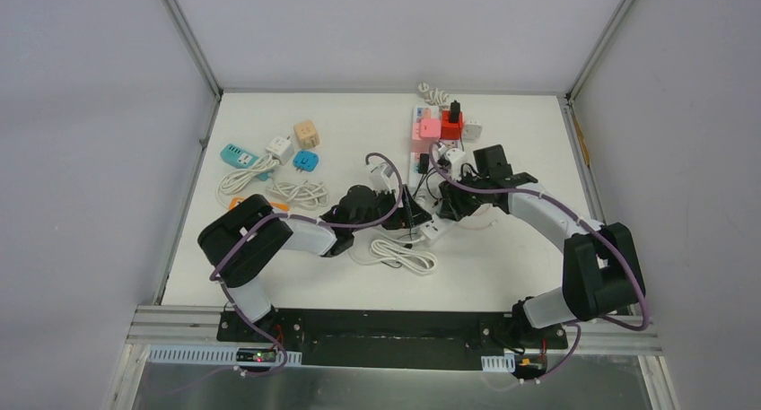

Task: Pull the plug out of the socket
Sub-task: Remove the plug from the socket.

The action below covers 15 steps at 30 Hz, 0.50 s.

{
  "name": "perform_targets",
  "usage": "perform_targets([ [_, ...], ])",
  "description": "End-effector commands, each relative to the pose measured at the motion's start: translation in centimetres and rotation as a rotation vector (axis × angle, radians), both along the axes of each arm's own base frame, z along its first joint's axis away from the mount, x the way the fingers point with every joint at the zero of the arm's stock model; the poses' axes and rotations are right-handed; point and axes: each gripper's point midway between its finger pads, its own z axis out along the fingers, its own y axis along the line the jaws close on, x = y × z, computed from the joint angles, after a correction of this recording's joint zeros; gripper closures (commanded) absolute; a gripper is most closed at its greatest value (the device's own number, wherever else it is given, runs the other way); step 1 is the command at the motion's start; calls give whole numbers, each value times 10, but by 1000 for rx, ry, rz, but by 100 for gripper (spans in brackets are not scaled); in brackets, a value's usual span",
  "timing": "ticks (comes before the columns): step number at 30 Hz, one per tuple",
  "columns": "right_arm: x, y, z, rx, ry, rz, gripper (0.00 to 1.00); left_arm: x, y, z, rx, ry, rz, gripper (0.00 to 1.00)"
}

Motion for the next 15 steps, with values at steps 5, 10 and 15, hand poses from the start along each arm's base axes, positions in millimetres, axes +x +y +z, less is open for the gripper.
perform_targets([
  [5, 16, -6, 26, 96, -124, -31, 100, 19, -9, 7, -13, 75, 61, 28],
  [10, 19, -11, 25, 97, -133, -46, 100, 17, -15, 4, -22, 119, 40, 31],
  [15, 23, -18, 27, 101, -150, -69, 100, 15, -17, 3, -34, 155, 38, 33],
])
